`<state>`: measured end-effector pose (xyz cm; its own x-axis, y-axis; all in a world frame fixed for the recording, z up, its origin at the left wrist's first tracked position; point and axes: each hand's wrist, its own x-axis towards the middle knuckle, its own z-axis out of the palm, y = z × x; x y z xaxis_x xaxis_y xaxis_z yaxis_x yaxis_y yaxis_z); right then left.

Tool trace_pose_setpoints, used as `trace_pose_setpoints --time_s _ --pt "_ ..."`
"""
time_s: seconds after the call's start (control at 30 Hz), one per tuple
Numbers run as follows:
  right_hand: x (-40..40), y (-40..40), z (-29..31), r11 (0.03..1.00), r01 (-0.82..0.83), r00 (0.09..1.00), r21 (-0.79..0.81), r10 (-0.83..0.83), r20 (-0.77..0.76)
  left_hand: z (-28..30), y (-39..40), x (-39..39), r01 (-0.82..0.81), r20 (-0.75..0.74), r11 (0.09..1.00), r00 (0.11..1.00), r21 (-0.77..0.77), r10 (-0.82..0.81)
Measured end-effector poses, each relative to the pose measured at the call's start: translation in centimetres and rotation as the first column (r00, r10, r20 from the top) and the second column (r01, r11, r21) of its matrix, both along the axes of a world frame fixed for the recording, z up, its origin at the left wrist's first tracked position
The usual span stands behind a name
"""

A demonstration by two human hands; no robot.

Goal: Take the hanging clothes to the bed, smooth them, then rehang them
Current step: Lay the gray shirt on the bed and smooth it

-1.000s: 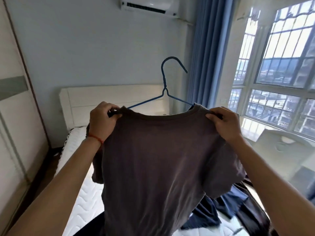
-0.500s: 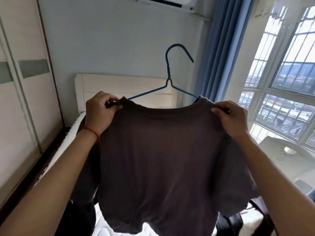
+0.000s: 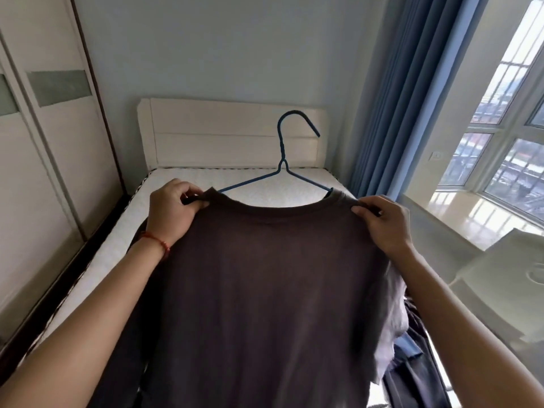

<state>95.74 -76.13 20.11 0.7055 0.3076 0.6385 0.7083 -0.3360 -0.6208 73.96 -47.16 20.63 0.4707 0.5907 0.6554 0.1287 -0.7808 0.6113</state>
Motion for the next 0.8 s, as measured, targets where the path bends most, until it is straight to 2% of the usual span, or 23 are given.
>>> trace_pose_setpoints --time_s 0.1,0.4,0.6,0.8 --pt "4.9 3.6 -2.3 0.999 0.006 0.999 -0.031 -0.007 -0.033 -3.1 3.3 5.4 -0.009 -0.034 0.998 0.999 -0.055 0.007" --pt "16.4 12.4 -12.0 0.984 0.014 0.954 -0.177 -0.067 -0.292 -12.6 11.6 18.1 -0.047 -0.261 0.978 0.965 -0.203 -0.007" --pt "20.2 15.6 -21.3 0.956 -0.063 0.875 -0.287 -0.085 -0.476 -21.4 14.0 21.7 -0.141 -0.438 0.937 0.899 -0.32 -0.015" --pt "22.8 18.8 -29.2 0.954 -0.147 0.825 -0.261 -0.027 -0.565 -28.6 15.3 22.2 -0.278 -0.536 0.898 0.842 -0.341 0.058"
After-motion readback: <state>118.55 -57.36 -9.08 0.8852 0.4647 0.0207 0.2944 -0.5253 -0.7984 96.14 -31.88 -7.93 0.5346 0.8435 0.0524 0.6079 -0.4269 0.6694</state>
